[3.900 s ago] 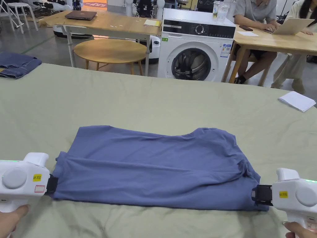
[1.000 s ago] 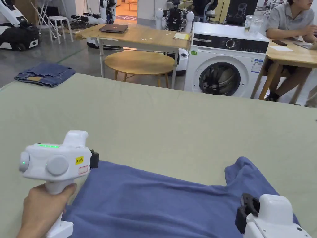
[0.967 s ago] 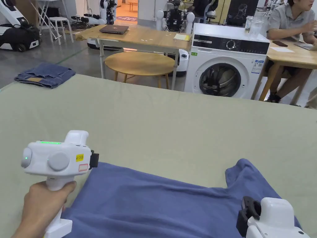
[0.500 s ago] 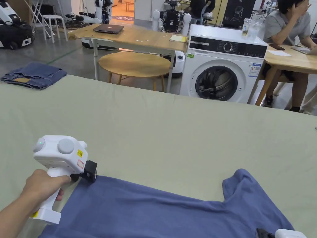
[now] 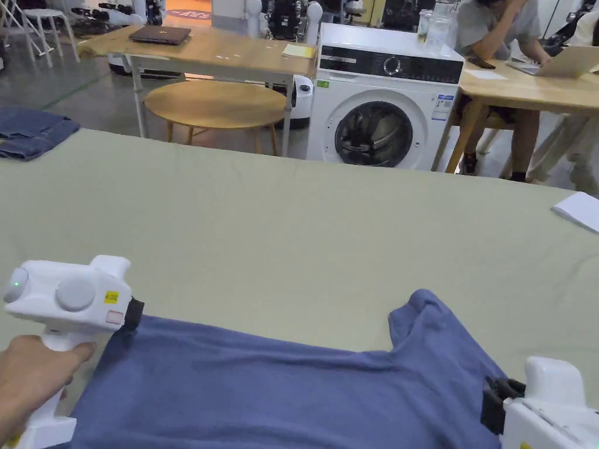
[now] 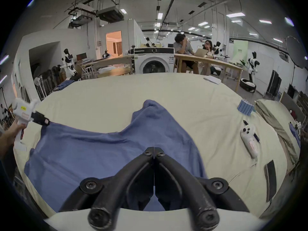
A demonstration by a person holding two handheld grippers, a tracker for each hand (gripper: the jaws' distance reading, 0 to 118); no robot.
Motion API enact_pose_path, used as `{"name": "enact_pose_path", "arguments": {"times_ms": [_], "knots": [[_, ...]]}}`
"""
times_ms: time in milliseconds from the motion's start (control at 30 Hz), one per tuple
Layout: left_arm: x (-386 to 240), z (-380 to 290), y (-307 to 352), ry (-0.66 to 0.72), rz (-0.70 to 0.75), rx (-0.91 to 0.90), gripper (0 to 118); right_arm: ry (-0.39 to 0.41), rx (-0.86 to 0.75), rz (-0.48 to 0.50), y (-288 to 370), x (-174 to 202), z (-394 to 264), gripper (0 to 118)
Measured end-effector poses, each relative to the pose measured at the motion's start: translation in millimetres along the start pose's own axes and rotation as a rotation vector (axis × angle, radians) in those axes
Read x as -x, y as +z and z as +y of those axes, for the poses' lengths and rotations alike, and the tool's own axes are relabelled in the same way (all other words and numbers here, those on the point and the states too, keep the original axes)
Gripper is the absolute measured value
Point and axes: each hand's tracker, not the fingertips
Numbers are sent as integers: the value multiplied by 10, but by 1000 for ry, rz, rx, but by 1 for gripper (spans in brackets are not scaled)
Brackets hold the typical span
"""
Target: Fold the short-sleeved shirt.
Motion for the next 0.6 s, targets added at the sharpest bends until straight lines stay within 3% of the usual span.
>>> {"name": "enact_pose_path", "arguments": {"times_ms": [133, 300, 600], "knots": [[69, -85, 203, 36, -22, -42, 0, 17, 85, -16, -425, -295, 436, 3], [67, -185, 292, 37, -27, -61, 0, 57, 248, 6, -1126, -490, 813, 49], [95, -267, 299, 41, -19, -58, 0, 85, 489, 39, -1940, -406, 765, 51]]}}
